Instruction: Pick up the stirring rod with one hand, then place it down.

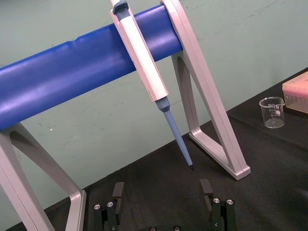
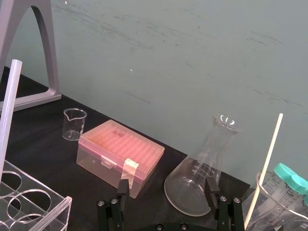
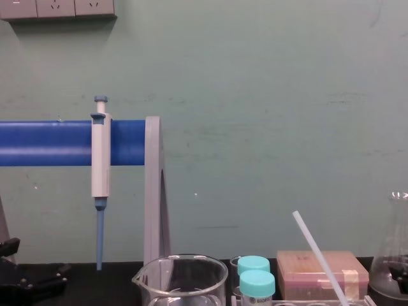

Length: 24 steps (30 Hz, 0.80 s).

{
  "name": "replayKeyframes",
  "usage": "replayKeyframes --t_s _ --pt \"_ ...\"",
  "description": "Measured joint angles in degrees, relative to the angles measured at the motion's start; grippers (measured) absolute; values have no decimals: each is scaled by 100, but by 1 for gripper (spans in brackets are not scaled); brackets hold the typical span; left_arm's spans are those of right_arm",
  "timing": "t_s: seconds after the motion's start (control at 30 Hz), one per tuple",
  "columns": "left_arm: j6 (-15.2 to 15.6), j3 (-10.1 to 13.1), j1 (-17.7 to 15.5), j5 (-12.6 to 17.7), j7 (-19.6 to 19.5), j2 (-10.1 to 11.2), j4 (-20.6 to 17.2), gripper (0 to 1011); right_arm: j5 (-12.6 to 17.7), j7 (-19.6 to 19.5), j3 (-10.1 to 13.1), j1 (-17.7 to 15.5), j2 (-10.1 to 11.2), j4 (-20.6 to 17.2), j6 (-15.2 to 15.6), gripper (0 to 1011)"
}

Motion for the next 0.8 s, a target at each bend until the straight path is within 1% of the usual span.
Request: replayKeyframes --t_s 0.8 --pt "0 0 0 0 0 0 0 1000 0 0 0 0 0 0 0 1003"
